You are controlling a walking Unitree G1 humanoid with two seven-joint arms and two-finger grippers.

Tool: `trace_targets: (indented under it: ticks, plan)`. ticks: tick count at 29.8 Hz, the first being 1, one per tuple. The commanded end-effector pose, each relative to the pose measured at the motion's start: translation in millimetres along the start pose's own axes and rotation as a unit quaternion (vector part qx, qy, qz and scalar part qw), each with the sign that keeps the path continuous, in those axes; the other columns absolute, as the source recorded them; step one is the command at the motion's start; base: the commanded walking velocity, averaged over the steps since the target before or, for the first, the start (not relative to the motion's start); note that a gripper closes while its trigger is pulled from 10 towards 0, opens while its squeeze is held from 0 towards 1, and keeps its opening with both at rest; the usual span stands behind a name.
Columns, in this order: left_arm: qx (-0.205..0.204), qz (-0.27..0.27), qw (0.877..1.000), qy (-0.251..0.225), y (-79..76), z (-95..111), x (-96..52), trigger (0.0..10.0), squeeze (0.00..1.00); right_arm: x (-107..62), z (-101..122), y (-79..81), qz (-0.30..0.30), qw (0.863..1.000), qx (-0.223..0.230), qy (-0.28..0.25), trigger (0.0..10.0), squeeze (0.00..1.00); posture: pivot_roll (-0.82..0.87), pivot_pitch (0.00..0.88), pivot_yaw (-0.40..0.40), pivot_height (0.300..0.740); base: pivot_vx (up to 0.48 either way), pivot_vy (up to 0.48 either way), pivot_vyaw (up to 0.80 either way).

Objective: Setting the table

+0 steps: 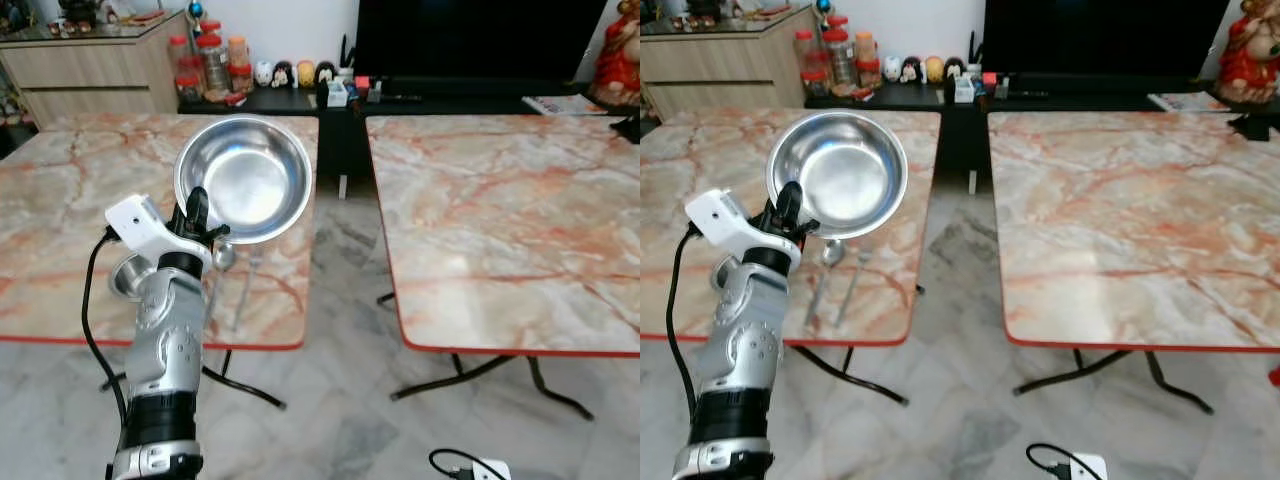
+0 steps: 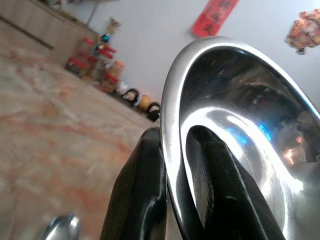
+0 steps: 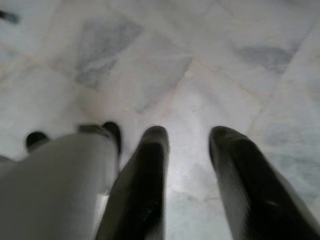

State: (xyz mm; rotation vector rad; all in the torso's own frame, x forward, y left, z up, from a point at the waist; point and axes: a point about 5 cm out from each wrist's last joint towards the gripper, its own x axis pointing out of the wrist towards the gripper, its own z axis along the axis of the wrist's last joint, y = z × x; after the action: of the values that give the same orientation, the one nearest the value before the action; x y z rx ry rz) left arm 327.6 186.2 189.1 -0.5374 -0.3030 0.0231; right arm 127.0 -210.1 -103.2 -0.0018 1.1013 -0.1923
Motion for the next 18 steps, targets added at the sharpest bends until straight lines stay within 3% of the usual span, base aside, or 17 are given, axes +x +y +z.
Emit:
trace_targets:
  ticks: [1,18]
  plan:
    - [0.002,-0.006,1.0,-0.008,-3.1,5.3,1.9,10.0,0.0,0.2,1.6,1.7,0.001,1.0,0.007,-0.003,10.0,0.0,0.02,0.0,-0.011,0.725,0.0,-0.424,0.0]
    - [-0.003,-0.011,1.0,-0.005,-5.2,3.8,0.1,10.0,0.0,0.7,6.7,2.2,0.004,1.0,0.018,-0.017,10.0,0.0,0.02,0.0,-0.009,0.725,0.0,-0.424,0.0]
